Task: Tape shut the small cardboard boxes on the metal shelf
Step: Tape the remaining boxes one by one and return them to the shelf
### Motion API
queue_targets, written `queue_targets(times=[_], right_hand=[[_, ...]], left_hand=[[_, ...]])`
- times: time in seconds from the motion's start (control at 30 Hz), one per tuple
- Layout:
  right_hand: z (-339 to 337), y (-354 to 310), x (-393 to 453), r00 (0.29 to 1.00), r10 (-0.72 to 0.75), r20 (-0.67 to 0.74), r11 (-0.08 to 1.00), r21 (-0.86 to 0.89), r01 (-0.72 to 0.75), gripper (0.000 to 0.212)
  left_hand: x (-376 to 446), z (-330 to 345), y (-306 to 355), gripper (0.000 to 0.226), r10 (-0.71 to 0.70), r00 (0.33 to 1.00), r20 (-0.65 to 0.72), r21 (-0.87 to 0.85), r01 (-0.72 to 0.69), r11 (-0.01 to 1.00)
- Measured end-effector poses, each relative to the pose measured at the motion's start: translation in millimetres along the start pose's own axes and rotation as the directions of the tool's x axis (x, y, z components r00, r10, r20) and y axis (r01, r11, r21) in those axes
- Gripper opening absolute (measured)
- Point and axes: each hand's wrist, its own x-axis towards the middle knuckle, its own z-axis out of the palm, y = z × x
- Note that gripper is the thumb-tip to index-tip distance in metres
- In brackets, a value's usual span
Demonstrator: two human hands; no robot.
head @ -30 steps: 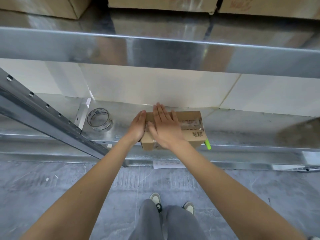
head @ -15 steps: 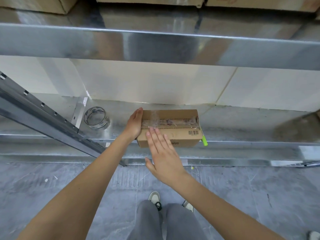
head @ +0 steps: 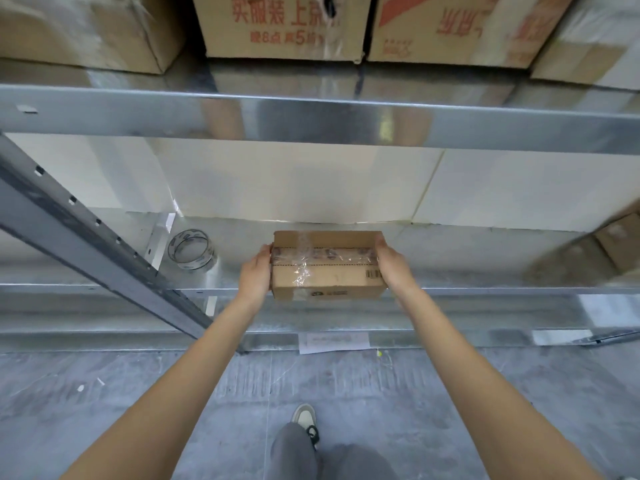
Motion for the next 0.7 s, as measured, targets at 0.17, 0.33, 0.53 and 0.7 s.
queue_targets(times=[0.17,0.33,0.53,0.7], right_hand=[[-2.6,7.5,-22.8,0.993,-0.080,-0.090,0.928,0.357,0.108,0.041],[-2.5,31.5,-54.5,0.965,-0.171,-0.197,0.809,0.532,0.251,0.009],[-30.0,45.8,-105.6,0.934,-0.265,-0.238,0.767,0.536,0.354,0.038],[-76.4,33.6,-150.0,0.854,-0.400,-0.333,0.727,0.452,0.517,0.035]], left_hand=[[-19.9,3.8,6.7,0.034,-0.010,0.991,-0.134,-0.333,-0.035,0.942],[-61.4,14.9,1.7,0.030,-0.006,0.978,-0.208,-0.441,-0.088,0.893],[-131.5,30.8,15.6,0.022,0.196,0.964,-0.179,-0.315,-0.245,0.917],[-183.4,36.7,54.8,0.033,0.321,0.932,-0.168,-0.257,-0.356,0.899]])
